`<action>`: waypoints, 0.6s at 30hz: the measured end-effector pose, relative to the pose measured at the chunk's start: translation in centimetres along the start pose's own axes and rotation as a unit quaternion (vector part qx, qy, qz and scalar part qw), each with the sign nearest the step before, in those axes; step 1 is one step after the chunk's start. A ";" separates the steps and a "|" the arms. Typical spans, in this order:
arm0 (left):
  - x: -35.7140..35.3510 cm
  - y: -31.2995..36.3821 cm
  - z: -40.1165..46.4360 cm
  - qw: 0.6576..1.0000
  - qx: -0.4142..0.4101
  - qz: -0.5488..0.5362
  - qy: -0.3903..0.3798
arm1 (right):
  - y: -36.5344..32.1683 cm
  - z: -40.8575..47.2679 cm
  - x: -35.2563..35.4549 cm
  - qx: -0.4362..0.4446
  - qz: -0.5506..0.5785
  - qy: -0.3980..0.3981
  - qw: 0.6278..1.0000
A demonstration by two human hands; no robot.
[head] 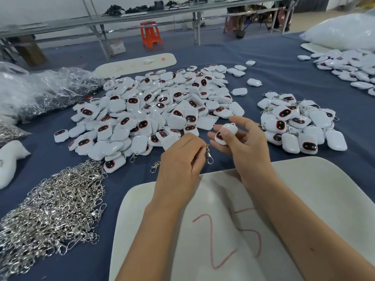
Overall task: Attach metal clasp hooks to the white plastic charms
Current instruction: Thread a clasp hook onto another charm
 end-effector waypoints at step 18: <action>-1.0 -0.1 -0.2 0.998 0.035 -0.021 -0.056 | -0.5 0.1 0.5 0.051 -0.212 0.012 0.976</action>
Point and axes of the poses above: each hand's wrist, its own z-axis towards the middle knuckle, its own x-axis out of the back of the hand, y = z × x, the point moved 8 cm from there along z, towards the middle knuckle, and after that the axes turned 5 degrees about -z, right-handed, at the moved point
